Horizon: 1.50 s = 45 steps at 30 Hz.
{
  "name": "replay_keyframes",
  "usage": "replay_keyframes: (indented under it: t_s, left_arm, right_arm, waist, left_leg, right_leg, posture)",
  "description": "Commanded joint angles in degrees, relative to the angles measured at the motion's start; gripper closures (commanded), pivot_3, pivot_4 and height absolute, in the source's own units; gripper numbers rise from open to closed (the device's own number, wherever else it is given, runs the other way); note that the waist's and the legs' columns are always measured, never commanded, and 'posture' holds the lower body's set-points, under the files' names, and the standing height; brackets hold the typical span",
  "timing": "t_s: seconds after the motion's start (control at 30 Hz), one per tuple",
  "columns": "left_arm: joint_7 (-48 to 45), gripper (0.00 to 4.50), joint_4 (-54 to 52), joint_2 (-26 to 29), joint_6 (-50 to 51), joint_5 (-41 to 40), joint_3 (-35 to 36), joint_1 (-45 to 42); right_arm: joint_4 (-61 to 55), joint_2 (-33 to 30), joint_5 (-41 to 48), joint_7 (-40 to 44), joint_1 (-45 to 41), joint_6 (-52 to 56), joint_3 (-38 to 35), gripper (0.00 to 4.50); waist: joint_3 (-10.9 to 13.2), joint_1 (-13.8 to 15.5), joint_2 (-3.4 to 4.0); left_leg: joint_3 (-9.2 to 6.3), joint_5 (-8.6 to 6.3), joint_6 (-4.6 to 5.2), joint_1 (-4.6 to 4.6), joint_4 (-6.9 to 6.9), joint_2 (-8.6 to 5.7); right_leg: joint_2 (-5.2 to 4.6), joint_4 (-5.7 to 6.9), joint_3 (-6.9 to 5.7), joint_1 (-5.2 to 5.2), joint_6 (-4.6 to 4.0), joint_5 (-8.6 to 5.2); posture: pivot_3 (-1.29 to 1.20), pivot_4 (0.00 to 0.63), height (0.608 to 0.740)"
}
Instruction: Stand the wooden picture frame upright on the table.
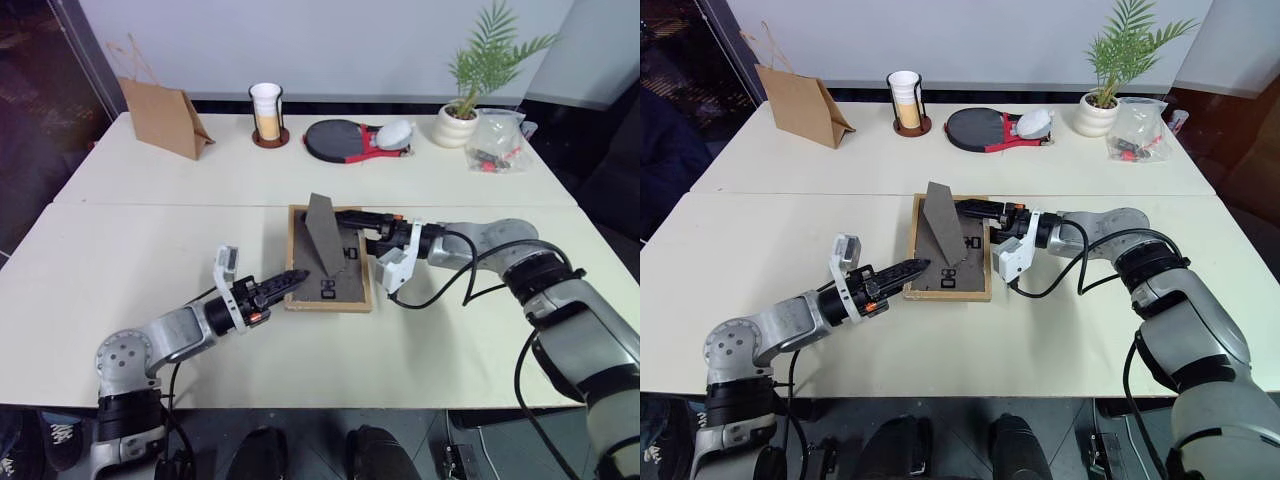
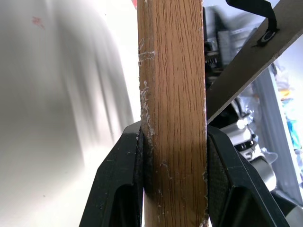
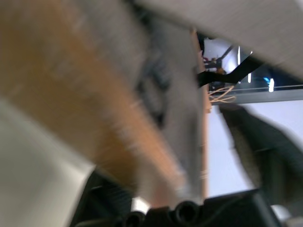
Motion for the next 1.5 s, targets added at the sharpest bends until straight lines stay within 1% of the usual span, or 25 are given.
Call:
replay_keyframes:
  t_s: [0.03, 0.07, 0.13, 0.2, 0.23, 0.27, 0.3, 0.33, 0.4, 0.43, 0.5, 0.53, 0.57, 0.6, 0.67, 0.7, 0.73, 0.77, 0.87, 0.97, 1.03, 1.1, 1.2, 1.33, 1.5]
  left_arm:
    - [0.2, 3.46, -2.8, 1.3, -1.9, -2.9, -1.5, 0.7]
    - [0.2, 3.46, -2.9, 1.6, -2.3, -3.2, -1.9, 0.9]
    - [0.2, 3.46, -3.3, 2.3, -3.2, -3.7, -2.6, 1.3]
    - [-0.3, 3.46, -3.8, 3.8, -3.7, -3.5, -3.1, 2.0]
    - [-0.7, 2.43, -4.1, 4.6, -4.0, -3.3, -3.2, 2.4]
    - [-2.1, 2.04, -4.7, 6.3, -3.8, -2.4, -3.1, 2.8]
    - [-3.1, 1.55, -5.1, 7.5, -3.8, -1.8, -3.0, 3.2]
    - [-4.8, 1.11, -5.6, 9.8, -3.9, -0.9, -1.8, 3.6]
    - [-10.3, 0.13, -7.4, 15.5, -4.7, 3.6, 0.4, 4.4]
    - [-13.3, 0.05, -8.1, 18.1, -5.3, 5.3, 1.6, 4.7]
    - [-22.1, 0.05, -9.9, 24.8, -8.8, 13.1, 2.3, 5.2]
    - [-26.3, 0.05, -10.1, 27.6, -10.5, 16.5, 2.4, 5.4]
    - [-30.0, 0.05, -10.3, 29.9, -12.4, 20.0, 1.9, 5.6]
    - [-32.5, 0.05, -10.2, 31.1, -13.8, 22.2, 1.5, 5.8]
    - [-38.3, 0.05, -9.9, 34.6, -21.4, 32.6, -1.9, 6.0]
    - [-40.3, 0.05, -9.4, 35.3, -24.0, 36.0, -2.9, 5.7]
    - [-42.1, 0.05, -8.9, 35.6, -26.5, 39.1, -4.0, 5.1]
    - [-43.2, 0.05, -8.3, 35.4, -28.1, 40.8, -4.6, 4.3]
    - [-46.4, 0.05, -6.7, 34.7, -31.3, 45.0, -6.6, 2.3]
    - [-48.1, 0.05, -5.3, 33.6, -32.9, 47.9, -7.8, 0.6]
    - [-48.9, 0.05, -4.5, 32.7, -33.5, 49.3, -8.2, -0.3]
    - [-49.4, 0.05, -4.0, 31.8, -33.6, 50.3, -8.4, -0.9]
    - [-50.3, 0.05, -4.3, 30.8, -33.6, 51.4, -8.8, -1.2]
    - [-51.0, 0.05, -4.9, 29.8, -33.7, 52.6, -8.9, -1.0]
    - [-51.5, 0.05, -5.7, 29.2, -34.2, 54.7, -9.8, -0.5]
  right_arm:
    - [0.8, 0.0, 0.6, -2.5, -2.9, -0.3, -0.1, 3.13]
    - [1.0, 0.0, 0.7, -2.8, -3.1, -0.4, 0.1, 3.41]
    - [1.2, -0.3, 0.9, -3.3, -3.4, -0.7, 0.5, 3.43]
    - [1.8, -0.5, 2.6, -1.7, -3.4, -2.0, 0.2, 3.43]
    - [1.8, -0.7, 3.4, -0.9, -3.4, -2.7, 0.0, 3.43]
    - [2.2, -0.8, 5.4, 0.9, -3.3, -3.8, -0.6, 3.43]
    - [2.4, -0.9, 6.8, 2.1, -3.2, -4.5, -1.1, 3.43]
    - [3.3, -0.8, 10.0, 5.2, -3.3, -6.0, -1.9, 3.43]
    - [4.5, -1.0, 15.4, 10.2, -3.4, -8.2, -3.0, 3.43]
    - [5.9, -0.7, 19.7, 14.1, -3.4, -9.2, -3.7, 3.43]
    - [9.0, 0.4, 30.6, 25.2, -3.4, -9.4, -4.9, 3.43]
    - [9.5, 1.6, 39.4, 34.7, -2.4, -6.2, -6.2, 3.43]
    - [8.2, 3.0, 49.1, 45.2, -0.8, -0.6, -8.1, 3.43]
    - [6.8, 3.9, 56.1, 52.9, 0.4, 3.8, -9.7, 3.43]
    - [-2.4, 5.7, 74.7, 75.5, 3.4, 26.7, -14.1, 3.43]
    - [-6.5, 5.9, 81.1, 83.6, 4.5, 36.8, -15.5, 3.43]
    - [-9.7, 6.2, 85.9, 89.4, 5.0, 45.7, -16.9, 3.43]
    - [-11.7, 6.2, 88.3, 92.8, 5.1, 53.1, -17.5, 3.43]
    - [-14.2, 6.0, 91.2, 101.3, 4.7, 69.4, -17.5, 3.43]
    - [-12.3, 7.2, 91.5, 106.5, 3.3, 77.3, -18.0, 3.43]
    - [-10.1, 8.5, 91.1, 109.0, 2.1, 79.9, -18.6, 3.43]
    - [-6.9, 10.1, 89.6, 110.4, 0.8, 80.1, -18.9, 3.43]
    - [0.1, 12.8, 86.3, 111.5, -0.9, 76.8, -19.0, 3.43]
    - [10.1, 15.8, 82.4, 111.3, -3.4, 72.5, -19.8, 3.43]
    - [18.3, 19.2, 78.4, 110.3, -4.9, 68.4, -21.1, 3.43]
  waist:
    - [0.0, -0.1, 0.0]
    - [0.0, -0.1, 0.0]
    - [0.0, -0.2, 0.0]
    - [0.0, -0.1, 0.0]
    - [0.0, -0.1, 0.0]
    - [0.0, -0.2, 0.0]
    - [0.0, -0.2, 0.0]
    - [0.0, -0.3, 0.0]
    - [0.0, -0.5, 0.01]
    - [0.0, -0.6, 0.01]
    - [0.0, -1.0, 0.01]
    - [0.0, -1.2, 0.01]
    - [0.1, -1.5, -0.03]
    - [0.1, -1.6, -0.03]
    - [0.1, -1.6, -0.01]
    - [0.1, -1.5, 0.04]
    - [0.1, -1.4, 0.08]
    - [0.1, -1.3, 0.12]
    - [0.2, -1.2, 0.16]
    - [0.2, -1.2, 0.17]
    - [0.2, -1.4, 0.19]
    - [0.2, -1.6, 0.19]
    - [0.2, -1.7, 0.19]
    - [0.2, -1.5, 0.19]
    - [0.2, -1.6, 0.2]
  left_leg:
    - [0.0, 0.0, 0.0, 0.0, 0.0, 0.0]
    - [0.0, 0.0, 0.0, 0.0, 0.0, 0.0]
    - [-0.01, 0.0, 0.0, 0.02, 0.0, 0.01]
    - [-0.02, 0.0, 0.01, 0.04, 0.0, 0.01]
    - [-0.02, 0.0, 0.01, 0.04, 0.0, 0.01]
    - [-0.02, 0.0, 0.01, 0.04, 0.0, 0.01]
    - [-0.02, -0.01, 0.01, 0.04, -0.01, 0.01]
    - [-0.02, -0.01, 0.02, 0.04, -0.01, 0.01]
    - [-0.03, -0.02, 0.04, 0.04, -0.03, 0.03]
    - [-0.04, -0.05, 0.1, 0.05, -0.04, 0.04]
    - [-0.08, -0.1, 0.18, 0.05, -0.04, 0.06]
    - [-0.08, -0.11, 0.2, 0.06, -0.04, 0.05]
    - [-0.08, -0.11, 0.22, 0.08, -0.04, 0.04]
    - [-0.14, -0.14, 0.27, 0.1, -0.04, 0.07]
    - [-0.15, -0.18, 0.33, 0.23, -0.04, 0.06]
    - [-0.21, -0.2, 0.37, 0.24, -0.04, 0.08]
    - [-0.24, -0.21, 0.38, 0.25, -0.05, 0.09]
    - [-0.28, -0.22, 0.4, 0.22, -0.07, 0.08]
    - [-0.36, -0.23, 0.41, 0.08, -0.12, 0.06]
    - [-0.35, -0.25, 0.42, 0.02, -0.18, 0.0]
    - [-0.32, -0.26, 0.43, -0.03, -0.21, -0.03]
    - [-0.29, -0.26, 0.43, -0.07, -0.23, -0.03]
    - [-0.21, -0.26, 0.42, -0.08, -0.28, -0.01]
    - [-0.16, -0.26, 0.42, -0.09, -0.29, -0.02]
    - [-0.14, -0.27, 0.42, -0.11, -0.27, -0.06]
  right_leg:
    - [0.0, 0.0, 0.0, 0.0, 0.0, 0.0]
    - [0.0, 0.01, 0.0, -0.01, 0.0, 0.0]
    - [0.03, 0.01, 0.0, 0.01, 0.0, 0.0]
    - [0.03, 0.03, 0.0, 0.02, -0.01, 0.0]
    - [0.03, 0.03, 0.0, 0.03, 0.0, 0.0]
    - [0.03, 0.02, 0.0, 0.03, 0.0, 0.0]
    - [0.03, 0.02, 0.01, 0.03, 0.0, 0.0]
    - [0.04, 0.02, 0.0, 0.02, 0.0, 0.0]
    - [0.07, 0.02, 0.0, 0.02, 0.0, 0.0]
    - [0.08, 0.02, 0.0, 0.03, 0.0, 0.0]
    - [0.12, 0.03, -0.04, 0.05, -0.01, 0.0]
    - [0.1, 0.02, -0.04, 0.07, -0.01, 0.0]
    - [0.07, 0.03, -0.05, 0.1, -0.02, 0.0]
    - [0.11, -0.04, -0.11, 0.21, -0.02, 0.0]
    - [0.02, -0.02, -0.15, 0.37, -0.02, 0.0]
    - [-0.07, -0.02, -0.18, 0.42, -0.02, 0.0]
    - [-0.12, -0.01, -0.24, 0.41, -0.02, 0.0]
    - [-0.16, 0.0, -0.31, 0.39, -0.02, 0.0]
    - [-0.29, 0.01, -0.42, 0.2, -0.04, -0.01]
    - [-0.41, 0.0, -0.44, 0.08, -0.09, -0.03]
    - [-0.46, -0.01, -0.43, 0.0, -0.1, -0.03]
    - [-0.47, 0.0, -0.42, -0.08, -0.1, -0.03]
    - [-0.47, 0.01, -0.41, -0.15, -0.09, -0.02]
    - [-0.48, 0.01, -0.41, -0.16, -0.08, -0.02]
    - [-0.53, 0.01, -0.41, -0.16, -0.07, -0.02]
  posture:
    - [0.0, 0.15, 0.74]
    - [0.0, 0.15, 0.74]
    - [0.0, 0.15, 0.74]
    - [0.0, 0.15, 0.74]
    - [0.0, 0.15, 0.74]
    - [0.0, 0.15, 0.74]
    - [0.0, 0.15, 0.74]
    - [0.0, 0.15, 0.74]
    - [0.0, 0.15, 0.74]
    - [0.0, 0.15, 0.74]
    - [0.0, 0.15, 0.74]
    - [0.0, 0.15, 0.74]
    - [0.0, 0.15, 0.74]
    - [0.0, 0.15, 0.74]
    - [0.0, 0.15, 0.74]
    - [0.0, 0.15, 0.74]
    - [0.0, 0.15, 0.74]
    - [0.0, 0.15, 0.74]
    - [0.0, 0.15, 0.74]
    - [0.0, 0.15, 0.74]
    - [0.0, 0.15, 0.74]
    - [0.0, 0.15, 0.74]
    - [0.0, 0.15, 0.74]
    - [0.0, 0.15, 0.74]
    - [0.0, 0.15, 0.74]
